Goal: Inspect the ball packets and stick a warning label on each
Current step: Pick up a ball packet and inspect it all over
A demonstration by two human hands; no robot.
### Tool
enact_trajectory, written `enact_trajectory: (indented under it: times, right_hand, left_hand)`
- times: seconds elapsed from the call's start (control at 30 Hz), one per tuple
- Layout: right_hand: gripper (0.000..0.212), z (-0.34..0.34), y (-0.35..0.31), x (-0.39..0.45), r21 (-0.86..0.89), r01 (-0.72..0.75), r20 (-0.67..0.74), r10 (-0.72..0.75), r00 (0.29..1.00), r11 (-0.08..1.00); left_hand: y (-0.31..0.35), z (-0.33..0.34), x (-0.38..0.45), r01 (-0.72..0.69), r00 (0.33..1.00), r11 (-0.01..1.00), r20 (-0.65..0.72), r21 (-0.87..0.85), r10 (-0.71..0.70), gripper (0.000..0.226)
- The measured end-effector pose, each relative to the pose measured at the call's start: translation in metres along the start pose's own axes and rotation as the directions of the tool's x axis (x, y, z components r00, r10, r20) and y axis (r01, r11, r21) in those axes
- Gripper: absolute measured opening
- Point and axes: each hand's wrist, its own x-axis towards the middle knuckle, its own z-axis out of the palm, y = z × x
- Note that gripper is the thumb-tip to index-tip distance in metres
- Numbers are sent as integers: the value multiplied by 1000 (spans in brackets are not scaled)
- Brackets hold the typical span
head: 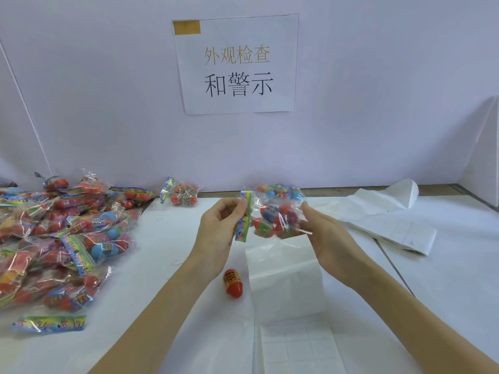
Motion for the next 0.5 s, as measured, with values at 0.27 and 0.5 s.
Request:
enact_trajectory:
  times: [0.27, 0.5]
  right_hand:
    - [43, 2, 6, 1, -167, 0, 37, 6, 999, 986]
    - [40, 0, 6, -1, -205, 65, -16, -70, 997, 977]
  left_hand:
    - [-5, -8, 4, -288, 940, 876, -61, 387, 335, 12]
    - [-10, -8, 6, -348, 884, 747, -66, 566, 462, 17]
